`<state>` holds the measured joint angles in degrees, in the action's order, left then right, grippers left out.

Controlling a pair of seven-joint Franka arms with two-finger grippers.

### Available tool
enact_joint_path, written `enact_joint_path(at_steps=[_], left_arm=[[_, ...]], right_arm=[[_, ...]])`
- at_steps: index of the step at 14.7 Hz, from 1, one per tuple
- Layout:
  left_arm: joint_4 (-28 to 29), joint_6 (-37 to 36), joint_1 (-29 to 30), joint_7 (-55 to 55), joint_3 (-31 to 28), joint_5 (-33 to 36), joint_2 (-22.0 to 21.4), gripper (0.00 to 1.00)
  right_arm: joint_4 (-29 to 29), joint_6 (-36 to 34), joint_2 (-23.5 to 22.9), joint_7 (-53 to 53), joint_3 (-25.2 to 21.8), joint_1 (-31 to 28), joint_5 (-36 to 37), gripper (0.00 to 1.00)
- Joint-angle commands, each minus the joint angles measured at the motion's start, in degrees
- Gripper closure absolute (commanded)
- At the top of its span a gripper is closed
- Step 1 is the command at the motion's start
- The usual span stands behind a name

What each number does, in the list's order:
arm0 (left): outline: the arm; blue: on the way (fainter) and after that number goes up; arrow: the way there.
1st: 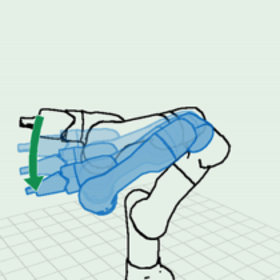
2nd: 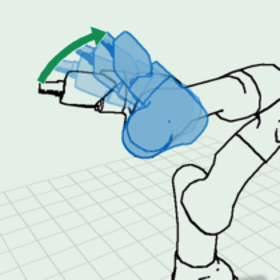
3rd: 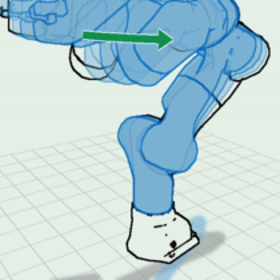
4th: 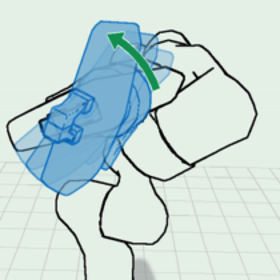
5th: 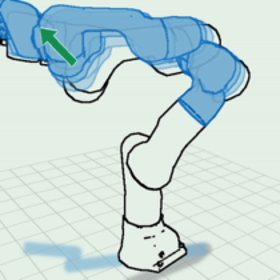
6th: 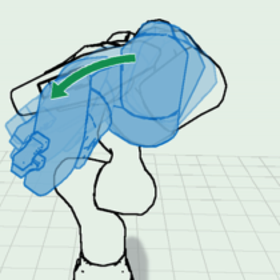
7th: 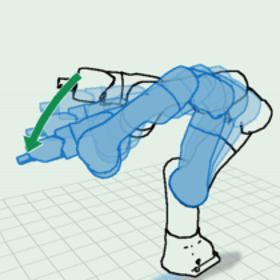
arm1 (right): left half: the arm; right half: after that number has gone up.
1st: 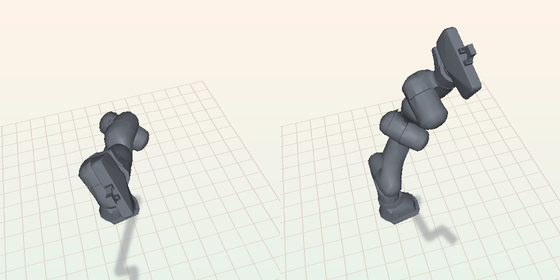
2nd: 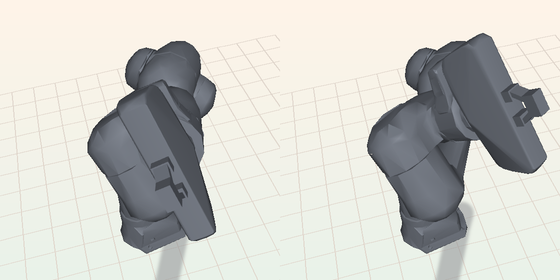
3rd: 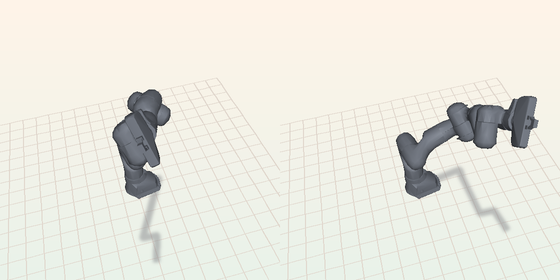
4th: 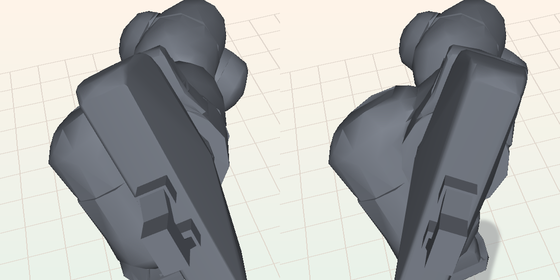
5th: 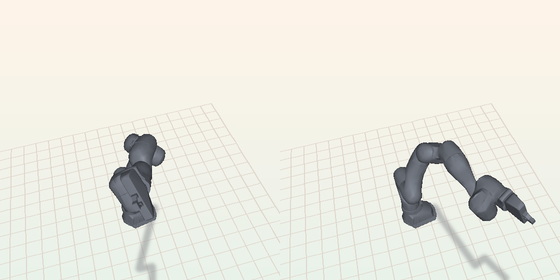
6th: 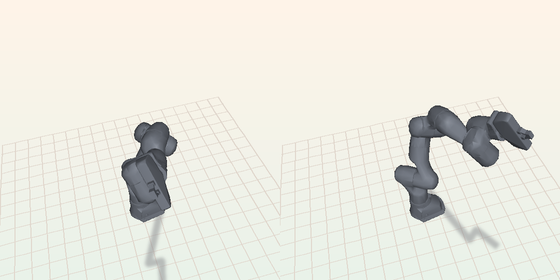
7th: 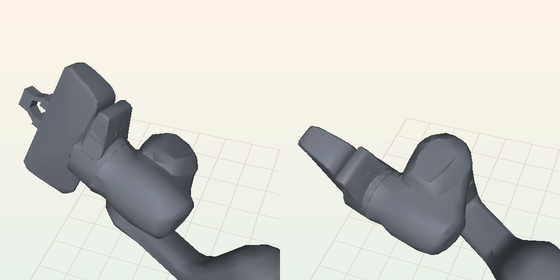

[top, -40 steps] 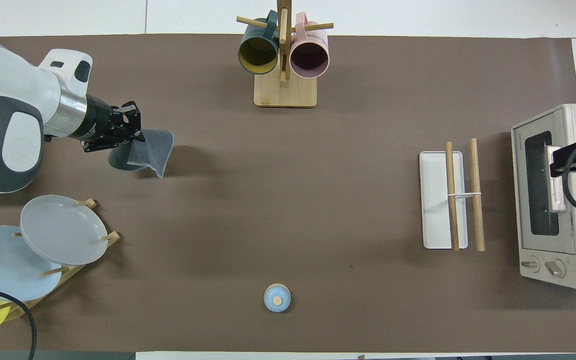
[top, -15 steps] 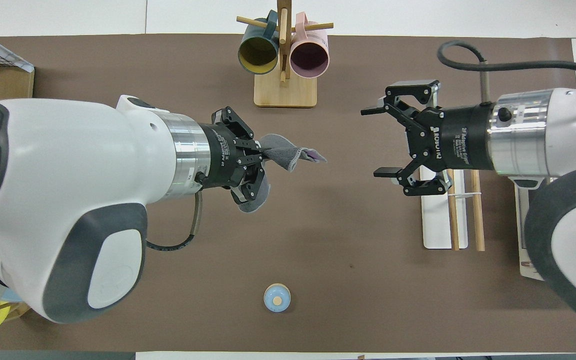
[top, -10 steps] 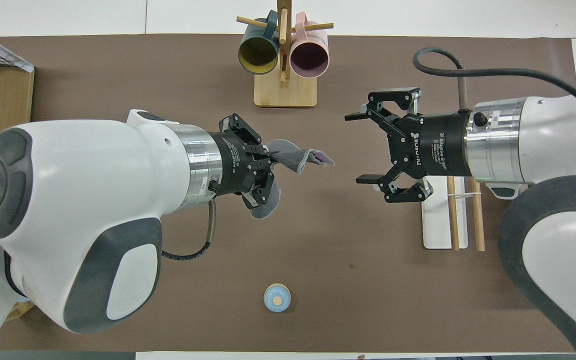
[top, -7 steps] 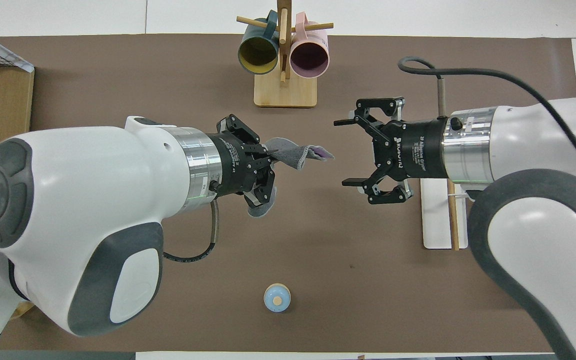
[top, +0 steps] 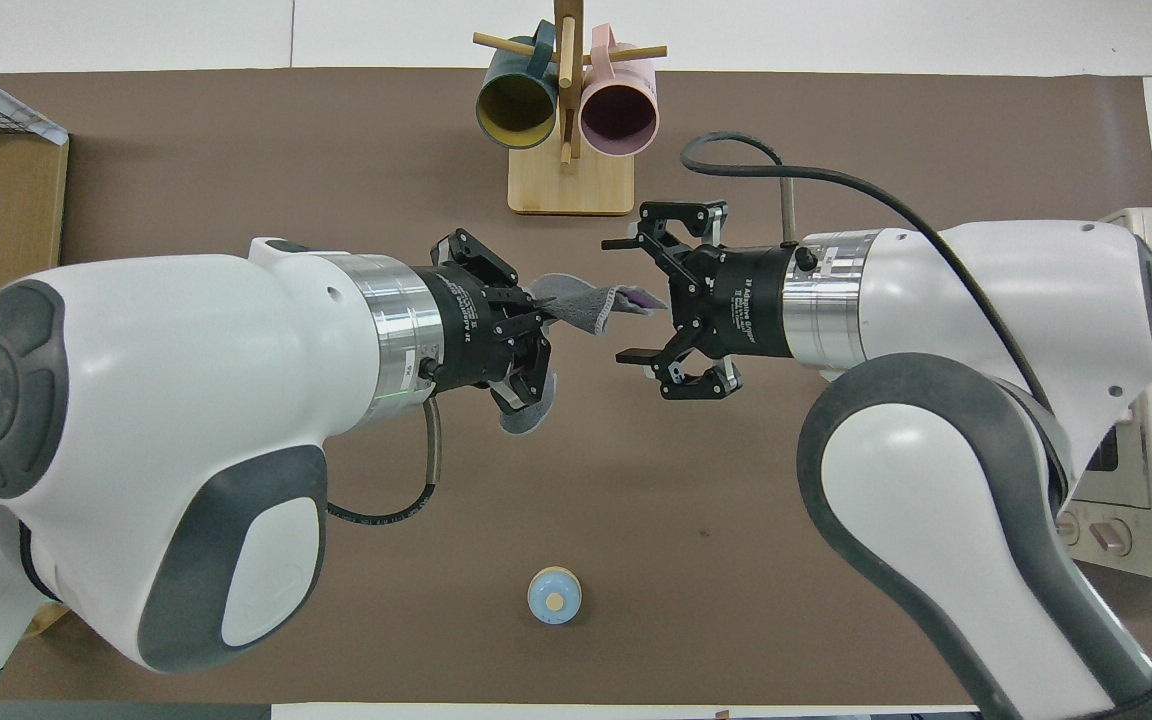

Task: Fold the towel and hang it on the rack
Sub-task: 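Grasp the towel with the right gripper next to the left gripper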

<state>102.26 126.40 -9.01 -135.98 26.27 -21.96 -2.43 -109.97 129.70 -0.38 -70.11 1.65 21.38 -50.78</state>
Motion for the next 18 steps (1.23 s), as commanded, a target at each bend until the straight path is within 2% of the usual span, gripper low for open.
enact_joint_path(at_steps=[1, 2, 11, 12, 13, 15, 18], left_arm=[[1.98, 1.22, -0.57, -1.05, -0.61, -1.16, -1.97, 1.00], [1.98, 1.22, -0.65, -1.13, -0.61, -1.16, -1.88, 1.00], [2.24, 1.13, -1.18, -0.36, -0.61, -0.98, -2.23, 1.00], [2.24, 1.22, -1.18, 1.40, -0.61, -0.98, -2.23, 0.22], [2.15, 1.13, -1.88, 1.94, -0.69, -0.98, -2.23, 0.00], [2.24, 0.78, -1.89, 2.12, -0.70, -0.90, -2.32, 0.00], [2.24, 0.26, -1.36, 3.77, -0.78, -0.54, -2.32, 0.00]], right_arm=[[0.11, 1.17, -0.23, 0.67, -0.06, 0.77, -1.51, 0.96], [0.28, 1.25, -0.23, 0.68, -0.06, 1.12, -1.51, 1.00], [-0.42, 1.26, 0.12, 3.22, -0.15, 1.82, -1.42, 1.00], [-0.42, 1.08, 0.12, 3.75, -0.15, 1.82, -1.42, 1.00], [-0.42, 0.91, 0.12, 4.88, -0.15, 1.82, -1.34, 1.00], [-1.12, -0.32, 0.56, 11.79, -0.15, 2.08, 0.32, 1.00], [-3.84, -6.45, 2.05, 26.21, -0.15, 2.27, 13.73, 1.00]])
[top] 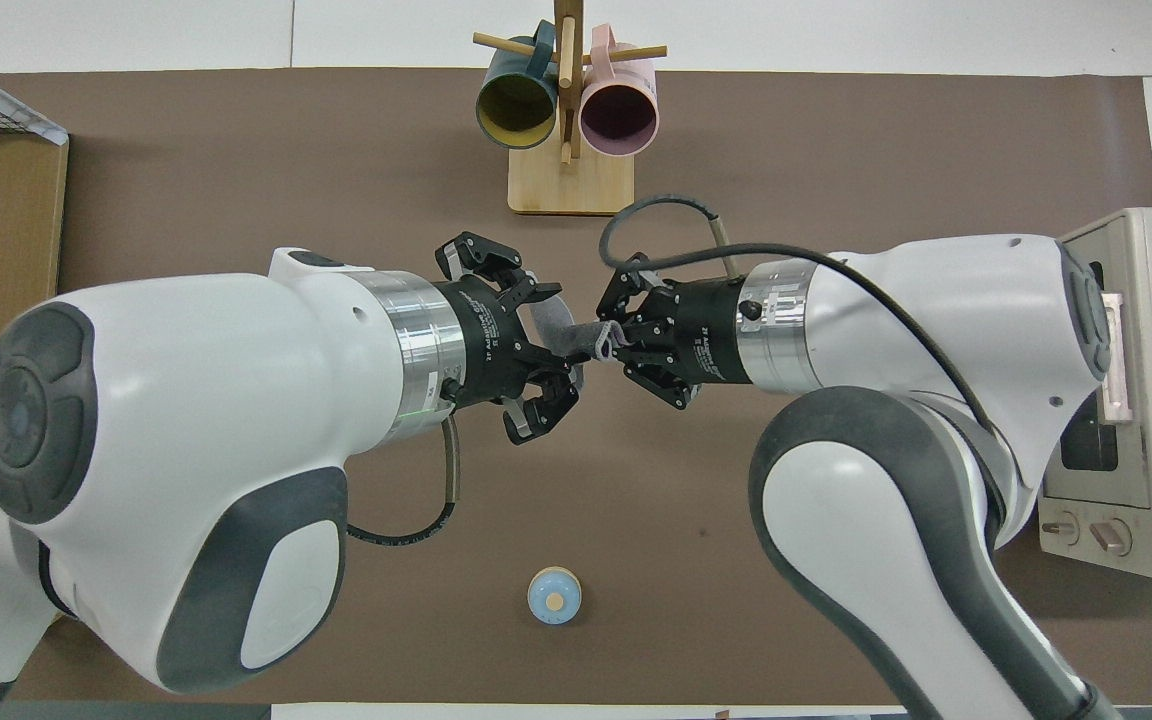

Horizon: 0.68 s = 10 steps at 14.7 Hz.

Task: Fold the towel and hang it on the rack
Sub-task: 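Carry the towel to the rack while the left gripper withdraws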

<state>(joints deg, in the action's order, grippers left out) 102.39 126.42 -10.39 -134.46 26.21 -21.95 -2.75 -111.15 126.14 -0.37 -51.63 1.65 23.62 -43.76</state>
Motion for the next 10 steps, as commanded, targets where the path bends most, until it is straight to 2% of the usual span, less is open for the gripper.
enact_joint_path(at_steps=[1, 4, 7, 10], left_arm=[[2.20, 0.06, 0.46, 4.18, -0.72, -0.55, -1.99, 0.00], [5.35, -0.12, 3.70, 14.88, -0.98, -0.55, -3.40, 0.00], [6.76, -3.01, 8.62, 29.03, -1.07, -0.55, -4.28, 0.00], [6.77, -5.21, 14.16, 46.60, -1.16, -0.55, -4.28, 0.00]], right_arm=[[-2.85, -6.22, 2.56, 11.42, -0.16, -0.59, 11.63, 1.00], [-5.47, -12.39, 3.88, 20.30, -0.33, -7.07, 15.54, 1.00], [-8.29, -16.43, 5.37, 34.09, -0.33, -14.55, 19.84, 1.00], [-12.41, -17.59, 7.39, 38.61, -0.33, -18.52, 20.64, 1.00]])
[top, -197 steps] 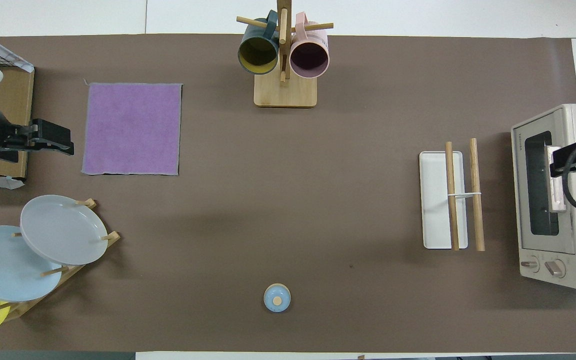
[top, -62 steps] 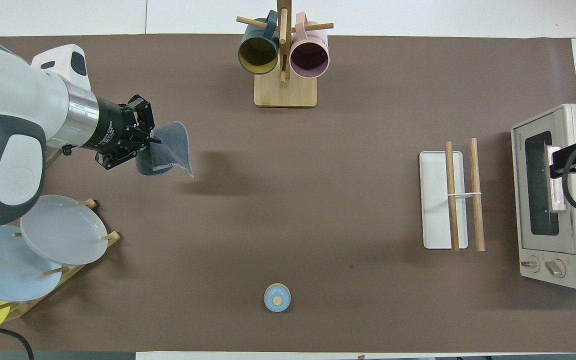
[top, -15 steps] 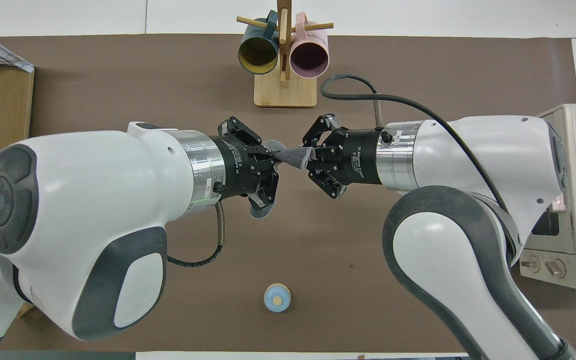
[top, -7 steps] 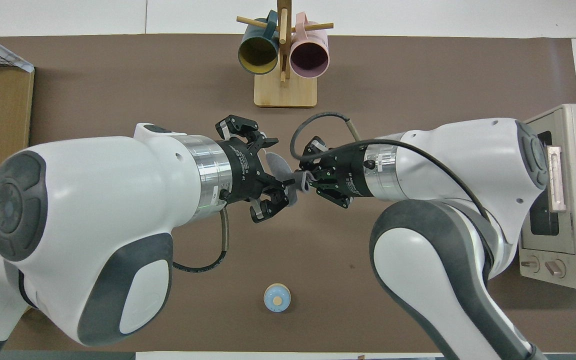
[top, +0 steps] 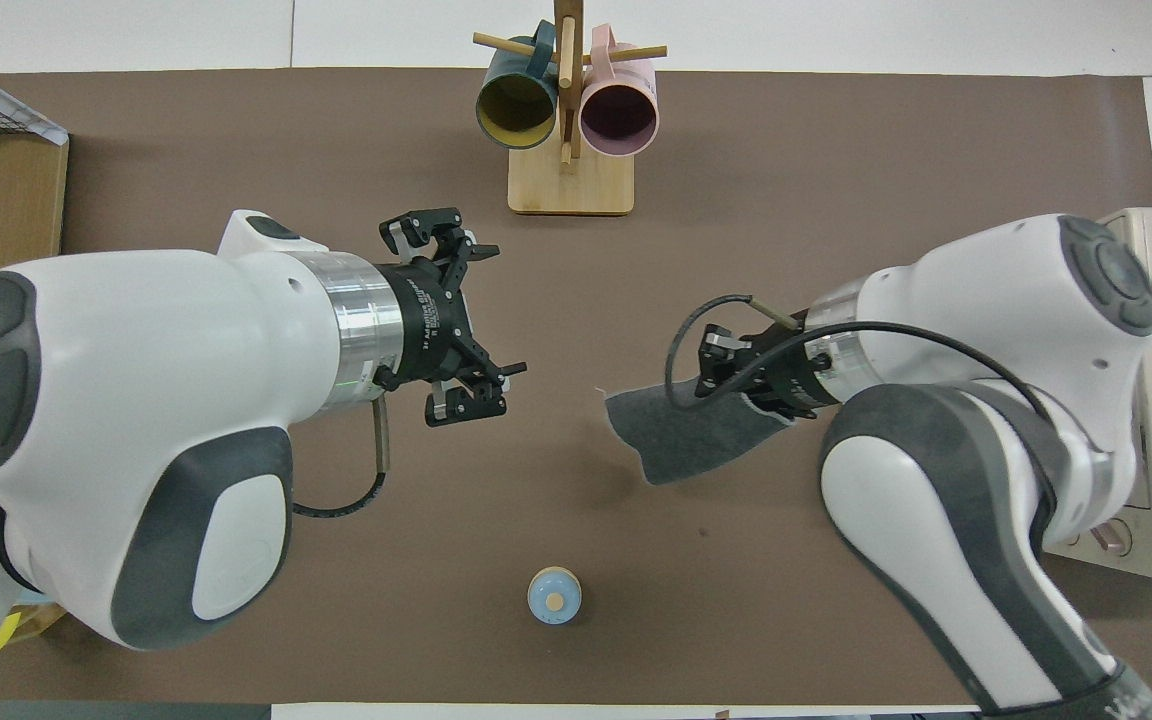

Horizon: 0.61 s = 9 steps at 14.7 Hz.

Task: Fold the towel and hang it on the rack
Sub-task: 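Carry the towel to the rack while the left gripper withdraws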

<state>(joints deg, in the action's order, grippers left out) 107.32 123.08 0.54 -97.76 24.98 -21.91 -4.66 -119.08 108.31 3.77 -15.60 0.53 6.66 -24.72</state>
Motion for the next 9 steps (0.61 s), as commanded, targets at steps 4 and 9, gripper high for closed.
enact_joint_path(at_steps=[4, 9], left_arm=[[1.14, -5.22, 7.54, 31.53, -0.10, 1.59, -2.11, 0.00], [-2.10, -10.56, 9.48, 48.75, -0.89, 9.41, -1.06, 0.00]], right_arm=[[-4.76, 0.41, 3.26, 9.44, 0.61, -2.79, 12.49, 1.00], [-1.86, 0.50, 1.77, 23.05, 0.61, -10.69, 18.92, 1.00]])
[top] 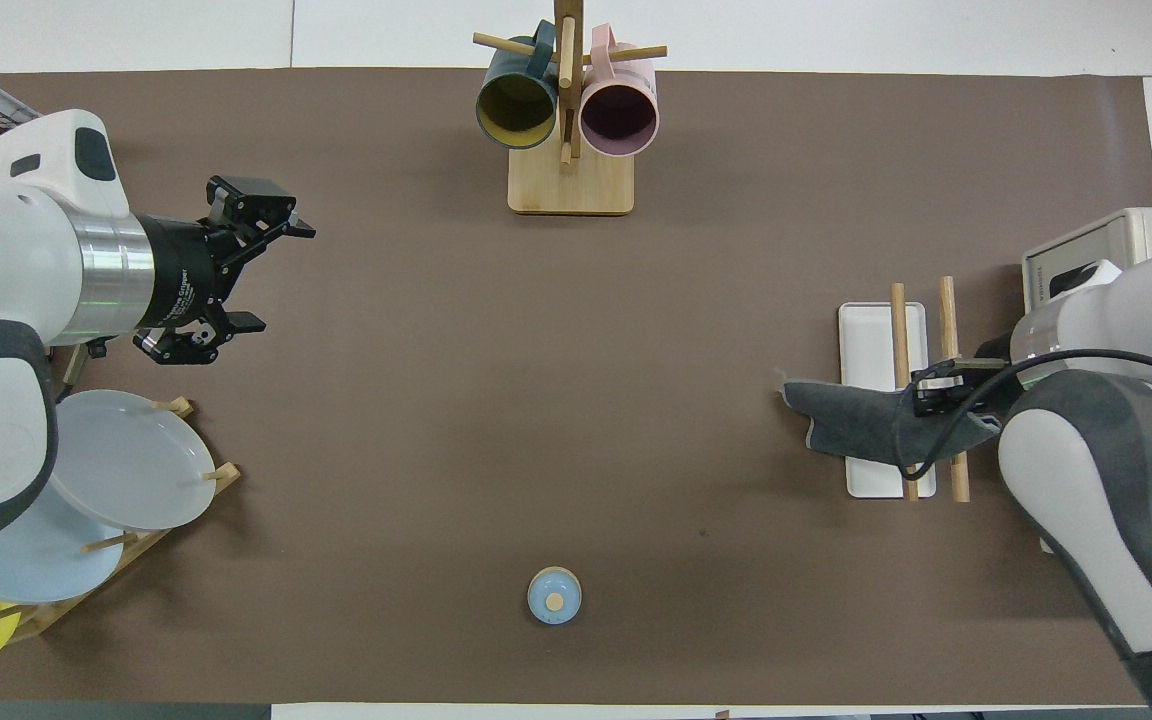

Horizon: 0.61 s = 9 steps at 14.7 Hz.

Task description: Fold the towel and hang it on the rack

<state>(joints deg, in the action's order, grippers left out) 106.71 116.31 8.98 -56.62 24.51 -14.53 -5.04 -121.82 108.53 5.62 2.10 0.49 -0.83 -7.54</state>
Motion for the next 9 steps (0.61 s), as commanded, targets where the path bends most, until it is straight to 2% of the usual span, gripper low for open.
enact_joint_path(at_steps=[1, 5, 9], left_arm=[[-2.63, -5.55, 0.43, 11.92, -2.42, 3.87, 0.20, 0.00], [-7.03, -12.14, -8.25, 28.54, -13.32, 10.99, 1.87, 0.00], [-11.33, -21.10, -10.47, 46.38, -16.85, 15.13, 2.66, 0.00]], right_arm=[[1.06, 0.54, -0.17, 6.15, 0.65, -4.34, 1.82, 1.00], [2.20, 2.20, -0.87, 10.37, 0.65, -4.97, 6.30, 1.00], [1.76, 2.30, -0.69, 10.73, 0.56, -4.88, 6.65, 1.00]])
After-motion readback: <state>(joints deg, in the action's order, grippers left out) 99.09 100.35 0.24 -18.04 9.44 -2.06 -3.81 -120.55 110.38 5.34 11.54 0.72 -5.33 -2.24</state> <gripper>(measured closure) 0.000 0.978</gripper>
